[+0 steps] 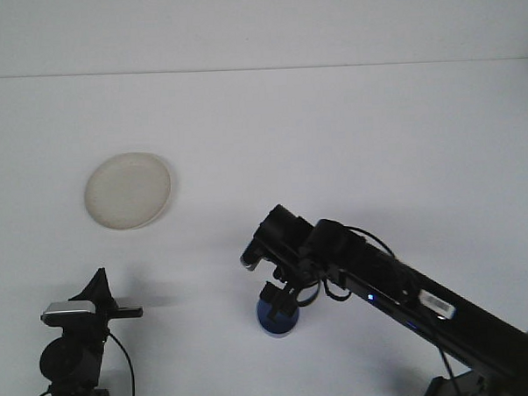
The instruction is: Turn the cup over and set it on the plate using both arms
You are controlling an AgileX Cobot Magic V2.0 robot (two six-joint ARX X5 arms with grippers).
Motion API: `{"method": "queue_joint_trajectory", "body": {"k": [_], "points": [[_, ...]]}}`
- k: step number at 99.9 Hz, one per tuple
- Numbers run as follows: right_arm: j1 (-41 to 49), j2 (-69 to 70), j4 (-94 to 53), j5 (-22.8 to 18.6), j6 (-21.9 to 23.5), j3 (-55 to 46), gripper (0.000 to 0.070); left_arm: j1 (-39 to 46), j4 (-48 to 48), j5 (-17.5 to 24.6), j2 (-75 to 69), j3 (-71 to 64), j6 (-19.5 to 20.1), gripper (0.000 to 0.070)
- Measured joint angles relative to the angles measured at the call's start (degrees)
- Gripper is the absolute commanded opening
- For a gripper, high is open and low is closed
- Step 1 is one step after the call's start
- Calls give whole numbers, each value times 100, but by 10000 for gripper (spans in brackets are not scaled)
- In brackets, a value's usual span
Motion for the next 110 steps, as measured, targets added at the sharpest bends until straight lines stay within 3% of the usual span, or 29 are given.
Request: {"method": "queue_joint_trajectory", "body": {"k": [16,30,58,81,89,110], "points": [[-96,-1198,227,520,-20,13,425,0,0,0,0,0,0,12],[-101,-2511,929,715,59,-398,424,0,0,0,0,0,0,13],[55,-5654,2704,1565,404,-2868,424,0,0,0,0,0,0,12],[52,-7713,3657,1768,439,-4642,424,0,0,0,0,0,-24,13],[52,-8017,3657,1764,437,-4970,424,0,0,0,0,0,-221,13],[55,-8074,3652,1746,437,-5158,424,0,13,0,0,0,-1187,12]]}}
